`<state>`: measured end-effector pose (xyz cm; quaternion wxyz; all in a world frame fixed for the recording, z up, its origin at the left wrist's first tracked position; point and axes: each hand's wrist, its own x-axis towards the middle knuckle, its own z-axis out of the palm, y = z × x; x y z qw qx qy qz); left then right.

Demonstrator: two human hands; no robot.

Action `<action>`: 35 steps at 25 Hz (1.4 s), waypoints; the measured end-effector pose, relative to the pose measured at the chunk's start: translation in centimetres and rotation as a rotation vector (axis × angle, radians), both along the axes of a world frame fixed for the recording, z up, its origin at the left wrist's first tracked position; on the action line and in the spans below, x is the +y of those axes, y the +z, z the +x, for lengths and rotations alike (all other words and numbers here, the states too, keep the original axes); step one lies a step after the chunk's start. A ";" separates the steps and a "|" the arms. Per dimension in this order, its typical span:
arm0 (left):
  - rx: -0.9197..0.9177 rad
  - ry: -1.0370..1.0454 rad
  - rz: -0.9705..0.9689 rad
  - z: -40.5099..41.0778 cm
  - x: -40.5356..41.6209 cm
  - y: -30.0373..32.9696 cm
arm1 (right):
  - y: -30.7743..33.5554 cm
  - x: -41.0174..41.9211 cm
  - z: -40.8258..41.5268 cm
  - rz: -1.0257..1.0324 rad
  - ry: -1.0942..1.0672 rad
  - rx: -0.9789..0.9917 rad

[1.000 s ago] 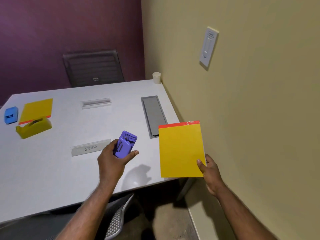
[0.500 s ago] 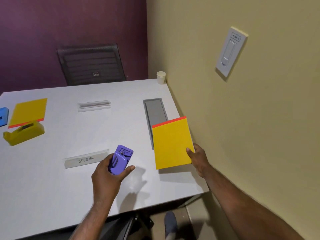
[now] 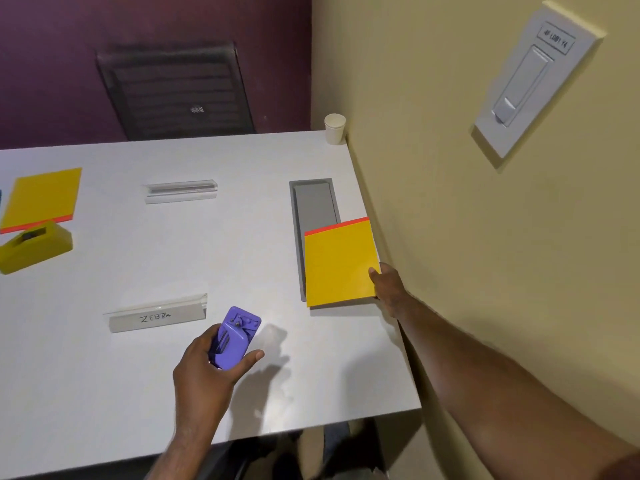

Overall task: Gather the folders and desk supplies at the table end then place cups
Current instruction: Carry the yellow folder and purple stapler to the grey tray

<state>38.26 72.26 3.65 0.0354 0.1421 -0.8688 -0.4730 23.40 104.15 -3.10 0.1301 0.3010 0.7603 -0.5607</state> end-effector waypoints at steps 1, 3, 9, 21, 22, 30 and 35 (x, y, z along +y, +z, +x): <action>-0.010 -0.003 -0.004 -0.2 0.1 -0.4 | -0.3 0.1 -0.9 0.003 -0.004 -0.005; -0.023 -0.016 -0.009 -0.3 -0.1 -0.9 | -0.7 0.2 -2.3 0.017 -0.001 -0.016; -0.058 -0.016 -0.052 -0.6 -1.1 -2.0 | -3.2 1.3 -4.2 0.048 0.009 -0.075; -0.020 -0.068 -0.106 -1.7 -1.3 -2.0 | -4.3 1.7 -4.7 0.231 0.020 -0.054; -0.015 -0.076 -0.111 -1.7 -1.4 -2.0 | -4.2 1.6 -4.7 0.223 0.004 -0.055; 0.007 -0.113 -0.121 -2.1 -1.4 -2.2 | -4.0 1.3 -3.4 0.237 0.014 -0.027; -0.037 -0.147 -0.092 -2.7 -0.4 -2.2 | -3.1 0.5 -1.5 0.380 0.130 0.082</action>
